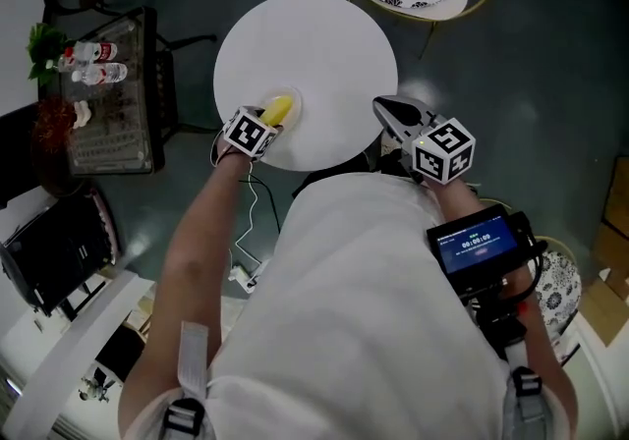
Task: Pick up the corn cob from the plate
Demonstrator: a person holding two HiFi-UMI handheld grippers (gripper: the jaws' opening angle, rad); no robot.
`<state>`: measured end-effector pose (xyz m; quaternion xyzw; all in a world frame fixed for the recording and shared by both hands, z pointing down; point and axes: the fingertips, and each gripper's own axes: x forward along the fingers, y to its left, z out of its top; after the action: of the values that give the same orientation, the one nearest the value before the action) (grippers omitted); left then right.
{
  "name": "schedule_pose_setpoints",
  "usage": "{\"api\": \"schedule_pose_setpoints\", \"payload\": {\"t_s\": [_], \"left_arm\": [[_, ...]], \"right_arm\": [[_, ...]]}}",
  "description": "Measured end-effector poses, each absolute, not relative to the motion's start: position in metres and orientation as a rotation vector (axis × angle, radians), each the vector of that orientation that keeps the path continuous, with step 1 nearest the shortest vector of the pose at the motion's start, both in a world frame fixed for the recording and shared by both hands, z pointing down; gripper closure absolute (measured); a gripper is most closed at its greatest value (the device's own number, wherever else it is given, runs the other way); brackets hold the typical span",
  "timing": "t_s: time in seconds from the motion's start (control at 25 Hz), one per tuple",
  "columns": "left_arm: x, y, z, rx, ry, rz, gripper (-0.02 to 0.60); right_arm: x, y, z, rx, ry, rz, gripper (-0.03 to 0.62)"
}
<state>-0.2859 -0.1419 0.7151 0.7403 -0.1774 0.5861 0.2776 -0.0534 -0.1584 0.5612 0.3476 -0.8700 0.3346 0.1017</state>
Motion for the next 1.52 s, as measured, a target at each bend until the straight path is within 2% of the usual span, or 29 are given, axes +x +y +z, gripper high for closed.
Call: {"api": "schedule_pose_setpoints", "payload": {"t_s": [0.8,1.32,1.52], "left_arm": [[-0.282,-0.111,0.678,1.883,-0.741,1.107,0.327],[-0.153,-0.105,0.671,1.787,-0.834,0.932,0.325],[-0.134,-0.117,0.673,1.749,-0.886,0.904,0.325]], "right_arm": [[-0.075,-0.152,0.564,0.875,-2.621,0.979,0.586],[0.011,-0.156,0.563,0.73,-2.656,1.003,0.586],[0.021,-0.159,0.561,0.709,-2.644,1.027,0.586]]}}
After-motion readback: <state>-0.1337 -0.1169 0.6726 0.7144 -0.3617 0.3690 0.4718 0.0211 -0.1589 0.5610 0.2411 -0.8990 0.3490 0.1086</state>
